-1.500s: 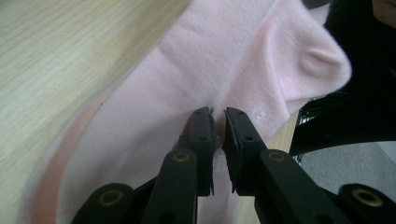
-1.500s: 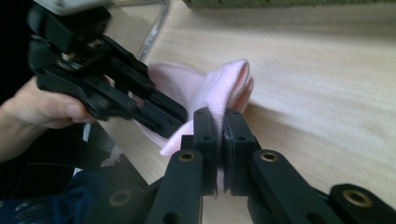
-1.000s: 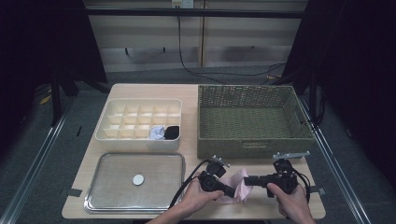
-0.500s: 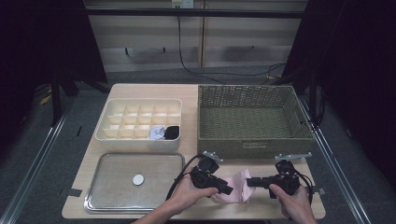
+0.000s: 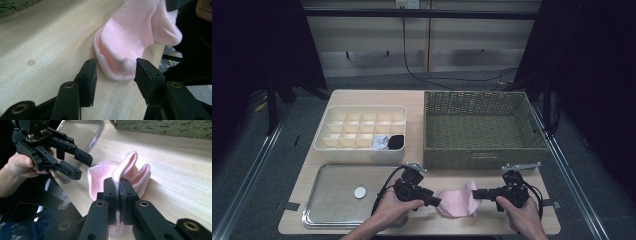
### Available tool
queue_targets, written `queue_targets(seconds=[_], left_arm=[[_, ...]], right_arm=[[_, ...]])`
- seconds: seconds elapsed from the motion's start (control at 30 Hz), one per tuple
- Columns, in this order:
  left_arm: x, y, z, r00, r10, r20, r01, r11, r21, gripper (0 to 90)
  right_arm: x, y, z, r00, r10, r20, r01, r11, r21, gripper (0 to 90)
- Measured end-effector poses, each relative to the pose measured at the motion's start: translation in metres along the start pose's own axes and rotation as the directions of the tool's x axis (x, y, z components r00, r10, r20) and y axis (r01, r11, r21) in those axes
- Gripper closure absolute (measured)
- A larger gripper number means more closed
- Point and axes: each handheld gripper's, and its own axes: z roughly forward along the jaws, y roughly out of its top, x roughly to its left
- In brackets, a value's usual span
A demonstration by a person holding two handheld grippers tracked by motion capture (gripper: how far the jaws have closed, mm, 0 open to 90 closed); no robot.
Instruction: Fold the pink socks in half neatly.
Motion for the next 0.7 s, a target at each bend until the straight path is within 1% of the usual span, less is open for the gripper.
queue_targets(seconds=[0.03,0.07,0.1,0.17,0.2,0.23,0.27,0.3,0.37,0.43,0.47,0.53,0.57,0.6,0.63,0.67,0.7], left_arm=[[0.001,0.0,0.002,0.9999,0.007,0.011,-0.007,0.9999,0.012,52.8],[0.001,0.0,0.004,0.9998,-0.005,0.018,0.005,1.0,0.005,54.1],[0.003,0.0,0.006,0.9996,0.011,0.024,-0.012,0.9995,0.029,55.4],[0.003,0.001,0.01,0.9998,-0.005,0.02,0.005,0.9998,0.017,61.9],[0.005,0.002,0.011,0.9996,-0.003,0.029,0.002,0.9996,0.028,64.6],[0.005,0.002,0.013,0.9997,-0.001,0.024,0.001,0.9996,0.03,68.3],[0.007,0.003,0.014,0.9994,0.003,0.033,-0.004,0.9993,0.037,72.7],[0.007,0.003,0.015,0.9993,-0.009,0.038,0.008,0.9994,0.034,75.3],[0.007,0.003,0.016,0.999,-0.007,0.045,0.005,0.9993,0.037,79.0],[0.007,0.004,0.018,0.9988,-0.01,0.049,0.008,0.999,0.044,80.9],[0.007,0.005,0.019,0.999,-0.001,0.045,-0.001,0.999,0.044,81.1],[0.006,0.006,0.019,0.9992,-0.002,0.04,0.0,0.999,0.045,81.7],[0.005,0.006,0.02,0.9995,-0.005,0.031,0.003,0.9994,0.034,81.8],[0.005,0.007,0.02,0.9992,-0.011,0.039,0.01,0.9994,0.032,82.0],[0.005,0.007,0.021,0.9992,-0.009,0.038,0.008,0.9992,0.039,82.1],[0.005,0.006,0.022,0.9994,-0.009,0.035,0.008,0.9994,0.035,82.1],[0.005,0.006,0.022,0.9991,-0.005,0.042,0.003,0.9992,0.041,82.1]], right_arm=[[0.0,0.0,0.0,1.0,0.0,0.001,0.0,1.0,0.0,85.8],[0.0,0.0,0.0,1.0,-0.001,0.0,0.001,1.0,-0.002,85.8],[0.0,0.0,0.0,1.0,-0.002,-0.001,0.002,1.0,-0.003,85.8],[0.001,0.001,0.001,1.0,-0.001,-0.003,0.001,1.0,0.0,85.8],[0.0,0.001,0.001,1.0,-0.003,-0.003,0.003,1.0,0.002,85.8],[0.001,0.002,0.002,1.0,-0.004,-0.004,0.004,1.0,0.004,85.8],[0.001,0.003,0.003,1.0,-0.001,-0.008,0.001,1.0,0.003,85.8],[0.001,0.004,0.003,1.0,-0.002,-0.009,0.002,1.0,0.003,85.7],[0.002,0.006,0.005,0.9999,-0.008,-0.01,0.008,1.0,0.005,85.7],[0.005,0.008,0.008,0.9998,-0.017,-0.01,0.017,1.0,0.012,85.6],[0.006,0.01,0.009,0.9996,-0.025,-0.01,0.026,1.0,0.014,85.5],[0.008,0.012,0.012,0.9993,-0.035,-0.011,0.035,0.999,0.017,85.5],[0.009,0.013,0.013,0.9993,-0.035,-0.015,0.035,0.999,0.019,85.5],[0.01,0.014,0.015,0.999,-0.04,-0.017,0.041,0.999,0.025,85.4],[0.011,0.015,0.017,0.999,-0.042,-0.017,0.043,0.999,0.033,85.4],[0.012,0.016,0.019,0.9988,-0.048,-0.014,0.048,0.998,0.044,85.2],[0.014,0.017,0.021,0.9985,-0.052,-0.016,0.053,0.997,0.05,85.2]])
